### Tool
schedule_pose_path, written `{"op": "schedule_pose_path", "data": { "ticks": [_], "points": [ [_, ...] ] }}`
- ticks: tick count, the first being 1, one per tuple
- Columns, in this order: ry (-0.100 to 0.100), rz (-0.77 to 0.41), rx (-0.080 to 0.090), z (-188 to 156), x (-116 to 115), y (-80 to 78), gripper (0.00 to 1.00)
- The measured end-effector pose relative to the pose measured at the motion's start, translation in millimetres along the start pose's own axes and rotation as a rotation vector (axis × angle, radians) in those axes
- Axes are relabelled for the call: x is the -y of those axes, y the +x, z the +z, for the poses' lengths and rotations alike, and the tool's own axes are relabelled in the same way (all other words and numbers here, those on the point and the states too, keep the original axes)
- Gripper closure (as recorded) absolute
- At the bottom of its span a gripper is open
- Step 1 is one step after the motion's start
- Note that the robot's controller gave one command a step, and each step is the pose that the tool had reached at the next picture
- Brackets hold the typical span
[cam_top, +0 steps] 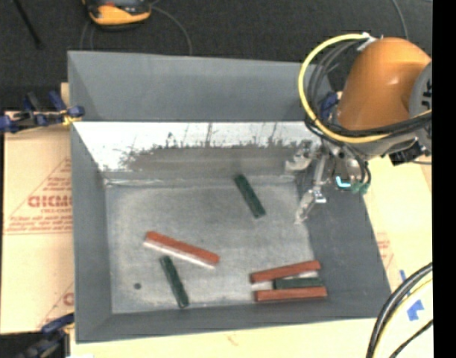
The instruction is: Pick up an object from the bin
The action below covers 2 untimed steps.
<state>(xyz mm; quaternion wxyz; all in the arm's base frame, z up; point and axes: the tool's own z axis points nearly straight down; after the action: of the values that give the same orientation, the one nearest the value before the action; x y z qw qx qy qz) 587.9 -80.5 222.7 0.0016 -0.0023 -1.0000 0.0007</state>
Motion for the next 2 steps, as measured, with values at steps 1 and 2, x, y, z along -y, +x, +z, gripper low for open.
{"op": "schedule_pose_path", "data": {
  "ticks": [1,2],
  "points": [
    [0.001,-0.002,0.008,-4.8,-0.2,-1.5,0.0],
    [-0.002,0.106,0.011,47.4,-6.3,-13.3,0.0]
  ]
}}
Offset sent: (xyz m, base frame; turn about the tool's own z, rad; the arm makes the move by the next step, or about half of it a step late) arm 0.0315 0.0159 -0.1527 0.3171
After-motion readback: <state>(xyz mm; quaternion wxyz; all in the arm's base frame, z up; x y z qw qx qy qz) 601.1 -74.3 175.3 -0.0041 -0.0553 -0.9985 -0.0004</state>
